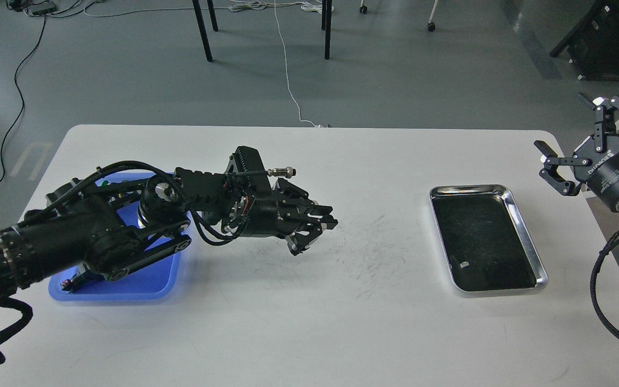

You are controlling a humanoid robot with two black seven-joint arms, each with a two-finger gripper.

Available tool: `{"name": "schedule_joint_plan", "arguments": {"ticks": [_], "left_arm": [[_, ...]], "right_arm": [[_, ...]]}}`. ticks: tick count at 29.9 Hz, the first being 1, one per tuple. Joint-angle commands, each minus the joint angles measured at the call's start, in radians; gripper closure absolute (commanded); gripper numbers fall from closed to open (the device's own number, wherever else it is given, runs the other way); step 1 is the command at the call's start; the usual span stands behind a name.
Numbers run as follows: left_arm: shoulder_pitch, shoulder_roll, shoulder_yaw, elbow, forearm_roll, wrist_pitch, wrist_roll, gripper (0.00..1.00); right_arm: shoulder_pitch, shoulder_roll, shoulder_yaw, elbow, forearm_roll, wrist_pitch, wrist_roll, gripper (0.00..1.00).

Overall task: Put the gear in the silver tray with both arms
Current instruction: 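Carry the black gear with the left gripper toward the silver tray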

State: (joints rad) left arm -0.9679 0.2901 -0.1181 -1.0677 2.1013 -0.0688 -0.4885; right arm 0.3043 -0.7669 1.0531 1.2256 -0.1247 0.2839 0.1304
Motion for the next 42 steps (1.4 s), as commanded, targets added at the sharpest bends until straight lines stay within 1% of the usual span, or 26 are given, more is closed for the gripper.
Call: {"name": "schedule_joint_plan", "arguments": {"ticks": [1,4,11,15,22,29,42], "left_arm": [[0.001,-0.066,0.018,0.046,0.006,0.0,0.0,0.91],[-0.003,-0.136,0.041,0.11,0.005,-0.002,0.0,0.91],[-0.002,-0.29,0.044,0.233,0.005,0.0,0.0,0.91],[-0.002,-0.29,0.044,0.302,0.005,0.001,0.0,0.91],[0.008,-0.29,0.043,0.379,0.002,0.003,0.0,0.91],[0.02,-0.29,0.043,0.39,0.002,0.003,0.0,0.9],[0.067,-0.29,0.041,0.388,0.002,0.003,0.0,0.87]], "right_arm": [[0.001,-0.002,-0.001,0.0,0.0,-0.005,0.0,0.01],[0.002,-0.005,-0.001,0.0,-0.001,-0.006,0.0,0.01],[0.016,-0.034,-0.007,0.0,-0.001,-0.012,0.0,0.01],[0.016,-0.043,-0.007,0.0,-0.001,-0.012,0.0,0.01],[0.018,-0.051,-0.008,-0.001,-0.013,-0.014,0.0,0.01],[0.058,-0.058,-0.062,-0.003,-0.015,-0.015,0.0,0.01],[0.065,-0.065,-0.073,-0.02,-0.015,-0.017,0.0,0.01]]}}
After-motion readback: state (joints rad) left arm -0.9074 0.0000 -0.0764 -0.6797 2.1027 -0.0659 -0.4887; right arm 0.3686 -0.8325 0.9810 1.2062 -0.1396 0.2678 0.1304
